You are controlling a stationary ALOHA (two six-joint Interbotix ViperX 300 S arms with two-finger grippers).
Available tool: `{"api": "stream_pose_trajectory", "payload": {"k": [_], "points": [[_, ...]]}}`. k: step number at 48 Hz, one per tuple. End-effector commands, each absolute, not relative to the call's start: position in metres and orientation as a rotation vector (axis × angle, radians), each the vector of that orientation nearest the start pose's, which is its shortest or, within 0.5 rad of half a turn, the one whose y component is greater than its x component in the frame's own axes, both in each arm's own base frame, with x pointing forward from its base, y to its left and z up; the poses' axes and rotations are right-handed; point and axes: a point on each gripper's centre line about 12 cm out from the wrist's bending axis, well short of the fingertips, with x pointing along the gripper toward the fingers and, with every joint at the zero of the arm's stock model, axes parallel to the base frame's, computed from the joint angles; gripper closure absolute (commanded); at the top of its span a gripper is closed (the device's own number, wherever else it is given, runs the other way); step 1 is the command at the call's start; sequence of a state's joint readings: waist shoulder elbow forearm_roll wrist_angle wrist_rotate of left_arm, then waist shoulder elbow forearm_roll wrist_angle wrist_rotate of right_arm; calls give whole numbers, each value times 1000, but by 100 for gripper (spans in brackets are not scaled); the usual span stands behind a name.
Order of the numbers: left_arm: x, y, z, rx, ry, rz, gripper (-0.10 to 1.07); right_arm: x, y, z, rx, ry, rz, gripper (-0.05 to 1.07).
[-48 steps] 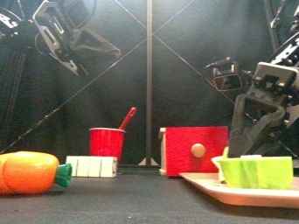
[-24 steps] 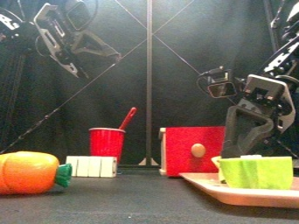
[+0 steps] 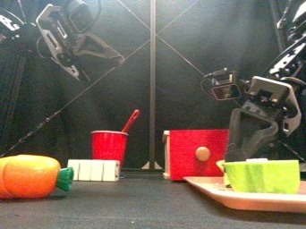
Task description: Grab starfruit top
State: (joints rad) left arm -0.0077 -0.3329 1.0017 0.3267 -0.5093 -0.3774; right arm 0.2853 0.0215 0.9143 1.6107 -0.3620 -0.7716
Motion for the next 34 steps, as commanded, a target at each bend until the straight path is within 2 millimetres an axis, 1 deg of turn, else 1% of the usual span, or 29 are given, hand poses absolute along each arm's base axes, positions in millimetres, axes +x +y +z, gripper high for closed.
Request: {"api": "stream_pose_trajectory", "payload": {"k": [1,12,19,28,34], "points": [[311,-21,228,-104,168,-157,55,313,47,101,487,776,-431,0],[311,-20,227,-111,169,-151,55,314,47,98,475,781,-428,6],[311,-19,226,-117,173,-148,55,314,47,98,475,781,-428,16],[312,-19,224,-122,178,-142,55,317,52,101,483,778,-405,30],[312,-18,224,-125,178,-141,55,319,54,108,496,764,-385,35]]}}
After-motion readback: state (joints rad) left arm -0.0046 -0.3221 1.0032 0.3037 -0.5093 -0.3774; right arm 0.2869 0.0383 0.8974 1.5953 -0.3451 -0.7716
